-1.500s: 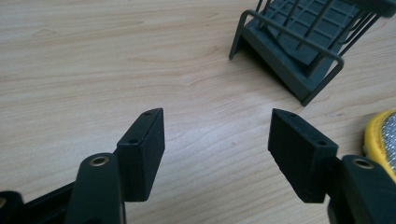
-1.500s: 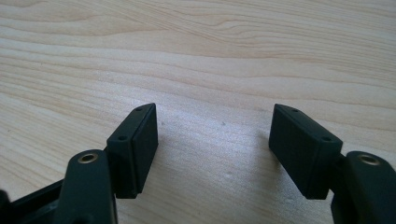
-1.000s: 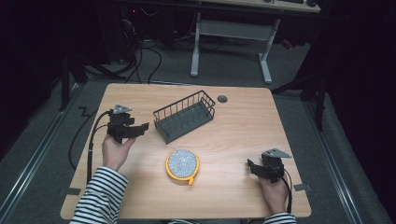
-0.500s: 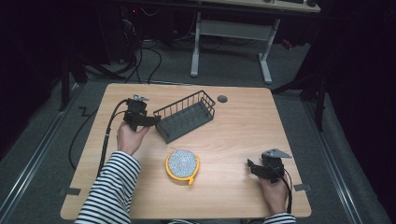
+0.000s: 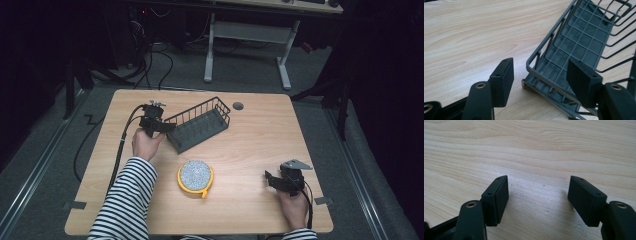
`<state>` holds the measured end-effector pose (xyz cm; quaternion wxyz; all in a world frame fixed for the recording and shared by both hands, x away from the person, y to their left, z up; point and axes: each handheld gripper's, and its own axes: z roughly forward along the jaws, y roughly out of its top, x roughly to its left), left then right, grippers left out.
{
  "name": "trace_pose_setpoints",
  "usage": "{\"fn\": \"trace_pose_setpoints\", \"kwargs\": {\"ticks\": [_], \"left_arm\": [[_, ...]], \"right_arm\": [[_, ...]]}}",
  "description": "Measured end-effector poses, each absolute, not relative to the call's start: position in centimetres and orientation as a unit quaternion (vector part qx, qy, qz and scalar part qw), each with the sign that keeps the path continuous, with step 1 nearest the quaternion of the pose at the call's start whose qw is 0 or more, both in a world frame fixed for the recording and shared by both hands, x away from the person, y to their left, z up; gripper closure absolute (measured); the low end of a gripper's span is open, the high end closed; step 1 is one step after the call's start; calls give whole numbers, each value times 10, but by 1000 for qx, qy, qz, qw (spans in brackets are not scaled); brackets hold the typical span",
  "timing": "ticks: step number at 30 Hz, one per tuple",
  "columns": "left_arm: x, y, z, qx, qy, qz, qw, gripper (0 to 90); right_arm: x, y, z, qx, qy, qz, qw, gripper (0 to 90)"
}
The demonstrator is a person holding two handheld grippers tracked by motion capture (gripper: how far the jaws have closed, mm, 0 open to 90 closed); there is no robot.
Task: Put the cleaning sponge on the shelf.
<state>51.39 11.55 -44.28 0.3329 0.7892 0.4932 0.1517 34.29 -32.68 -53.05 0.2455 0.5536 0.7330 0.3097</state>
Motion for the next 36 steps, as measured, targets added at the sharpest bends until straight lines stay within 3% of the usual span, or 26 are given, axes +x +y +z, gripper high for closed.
{"fn": "trace_pose_setpoints", "kwargs": {"ticks": [12,36], "left_arm": [[509,115,-440,795,483,164,328,527],[472,168,-441,792,489,162,327,544]], "right_arm": [[343,-327,-530,554,733,310,245,333],[343,-327,-530,554,733,311,244,330]]}}
